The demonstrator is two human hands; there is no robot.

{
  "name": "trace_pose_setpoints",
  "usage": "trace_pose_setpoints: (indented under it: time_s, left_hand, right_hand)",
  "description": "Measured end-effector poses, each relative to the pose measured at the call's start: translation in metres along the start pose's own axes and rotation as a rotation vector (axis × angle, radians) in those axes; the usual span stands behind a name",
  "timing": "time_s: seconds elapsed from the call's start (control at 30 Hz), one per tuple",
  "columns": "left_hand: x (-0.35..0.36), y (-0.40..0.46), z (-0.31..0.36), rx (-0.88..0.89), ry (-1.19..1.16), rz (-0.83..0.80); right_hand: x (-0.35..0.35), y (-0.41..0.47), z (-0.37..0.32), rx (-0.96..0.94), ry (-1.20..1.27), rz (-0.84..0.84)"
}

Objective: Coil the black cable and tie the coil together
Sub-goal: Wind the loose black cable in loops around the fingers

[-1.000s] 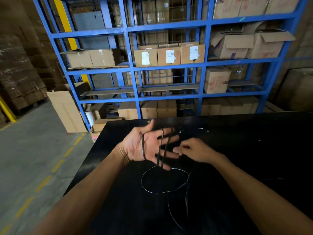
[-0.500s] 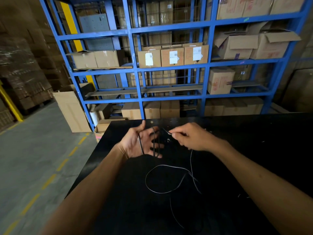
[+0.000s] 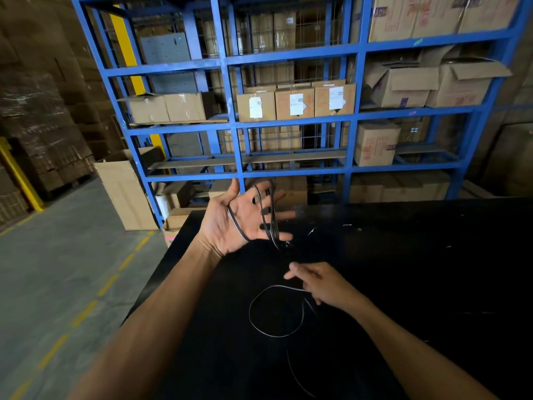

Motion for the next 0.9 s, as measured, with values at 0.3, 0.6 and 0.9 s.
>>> trace_pose_setpoints:
  time_s: [0.3,0.6,0.9]
  left_hand:
    - [-0.002,-0.032,-0.049,-0.454,0.146,0.042]
    - [-0.052,-0.022,-0.033,-0.206,0.220,0.421]
    - [-0.043,0.002,0.002,0.078,0.007,0.243]
  right_hand:
    - [-0.094,0.027,-0.067,-0.174,-0.399,0.301]
    - [-0.063,0.005,-0.097,-0.294,-0.334,0.259]
    - [0.016,-0.014,-0.024,-0.175,0.094,-0.094]
Point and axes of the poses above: each hand's wrist, its own y-axis towards the middle knuckle, its own x-axis out of the palm, z = x × y, the point moved 3 cm from there along y, towards the middle knuckle, and after that the axes turned 6 degrees about x, right-handed, at the moved point
